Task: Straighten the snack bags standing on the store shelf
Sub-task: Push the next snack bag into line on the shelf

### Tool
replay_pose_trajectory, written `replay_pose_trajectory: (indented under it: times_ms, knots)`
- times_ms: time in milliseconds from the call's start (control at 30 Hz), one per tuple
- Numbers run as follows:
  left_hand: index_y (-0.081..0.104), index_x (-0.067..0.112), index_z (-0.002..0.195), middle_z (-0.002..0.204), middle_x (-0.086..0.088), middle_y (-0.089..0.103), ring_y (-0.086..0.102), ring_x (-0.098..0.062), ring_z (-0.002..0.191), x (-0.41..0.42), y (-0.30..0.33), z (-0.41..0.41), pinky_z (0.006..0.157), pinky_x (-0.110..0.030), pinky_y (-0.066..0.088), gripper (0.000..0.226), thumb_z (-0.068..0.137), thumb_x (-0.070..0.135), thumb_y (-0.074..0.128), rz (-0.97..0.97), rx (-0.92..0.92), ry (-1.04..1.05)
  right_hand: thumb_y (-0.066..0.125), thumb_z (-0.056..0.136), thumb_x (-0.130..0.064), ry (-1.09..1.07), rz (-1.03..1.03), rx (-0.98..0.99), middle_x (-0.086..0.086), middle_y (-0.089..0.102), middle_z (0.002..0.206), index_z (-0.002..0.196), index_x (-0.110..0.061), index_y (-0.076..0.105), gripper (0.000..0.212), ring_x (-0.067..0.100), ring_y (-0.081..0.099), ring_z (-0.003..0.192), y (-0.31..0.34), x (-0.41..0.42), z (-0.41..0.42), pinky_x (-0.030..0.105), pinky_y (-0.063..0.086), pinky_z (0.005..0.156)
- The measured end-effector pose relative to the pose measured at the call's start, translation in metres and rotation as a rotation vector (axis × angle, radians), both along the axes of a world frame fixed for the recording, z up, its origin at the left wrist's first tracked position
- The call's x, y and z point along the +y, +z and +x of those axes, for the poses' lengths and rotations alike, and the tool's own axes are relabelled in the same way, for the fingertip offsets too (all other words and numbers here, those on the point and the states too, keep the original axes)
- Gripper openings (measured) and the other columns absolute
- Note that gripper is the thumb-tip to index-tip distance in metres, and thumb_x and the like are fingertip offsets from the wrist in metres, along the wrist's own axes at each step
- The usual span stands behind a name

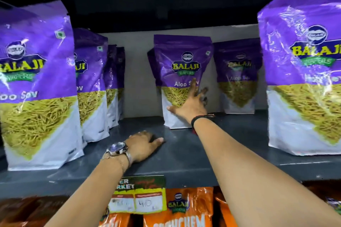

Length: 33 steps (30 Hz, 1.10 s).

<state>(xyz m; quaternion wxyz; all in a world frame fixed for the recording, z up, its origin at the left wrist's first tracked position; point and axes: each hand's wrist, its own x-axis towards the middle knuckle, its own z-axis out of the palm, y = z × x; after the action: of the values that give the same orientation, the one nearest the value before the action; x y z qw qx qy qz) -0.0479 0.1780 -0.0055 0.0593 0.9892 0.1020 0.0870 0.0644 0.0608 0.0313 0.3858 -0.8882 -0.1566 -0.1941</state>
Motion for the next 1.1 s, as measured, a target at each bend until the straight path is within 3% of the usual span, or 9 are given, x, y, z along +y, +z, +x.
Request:
replay_pose_trajectory:
  times_ms: [233, 567, 967, 1100]
  knots:
    - [0.045, 0.009, 0.133, 0.145, -0.013, 0.042, 0.041, -0.027, 0.132, 0.002, 0.0, 0.001, 0.107, -0.03, 0.033, 0.056, 0.095, 0.048, 0.03, -0.012, 0.006, -0.011, 0.071, 0.075, -0.041, -0.033, 0.002, -0.121, 0.029, 0.02, 0.146, 0.147, -0.031, -0.009, 0.108, 0.049, 0.038, 0.126, -0.007, 0.005, 0.003, 0.049, 0.042, 0.099]
    - [0.04, 0.012, 0.139, 0.15, -0.01, 0.037, 0.037, -0.027, 0.136, -0.002, 0.003, -0.003, 0.109, -0.031, 0.032, 0.059, 0.095, 0.049, 0.028, -0.018, 0.025, 0.025, 0.072, 0.075, -0.043, -0.033, -0.054, -0.134, 0.027, 0.031, 0.139, 0.148, -0.027, 0.004, 0.101, 0.048, 0.043, 0.123, -0.002, -0.013, -0.024, 0.047, 0.041, 0.1]
    - [0.027, 0.016, 0.146, 0.157, -0.01, 0.02, 0.024, -0.026, 0.144, -0.002, 0.006, -0.012, 0.117, -0.032, 0.021, 0.062, 0.095, 0.051, 0.022, 0.012, 0.132, 0.049, 0.067, 0.077, -0.051, -0.058, -0.122, -0.188, 0.02, 0.031, 0.141, 0.147, -0.032, -0.004, 0.102, 0.042, 0.045, 0.12, -0.01, -0.051, -0.104, 0.043, 0.046, 0.092]
    - [0.031, 0.017, 0.144, 0.155, -0.009, 0.027, 0.03, -0.025, 0.141, 0.0, 0.005, -0.02, 0.114, -0.03, 0.026, 0.06, 0.095, 0.051, 0.022, 0.014, 0.103, 0.037, 0.065, 0.077, -0.054, -0.068, -0.141, -0.18, 0.019, 0.031, 0.139, 0.147, -0.033, -0.006, 0.102, 0.041, 0.045, 0.119, -0.009, -0.059, -0.126, 0.042, 0.046, 0.09]
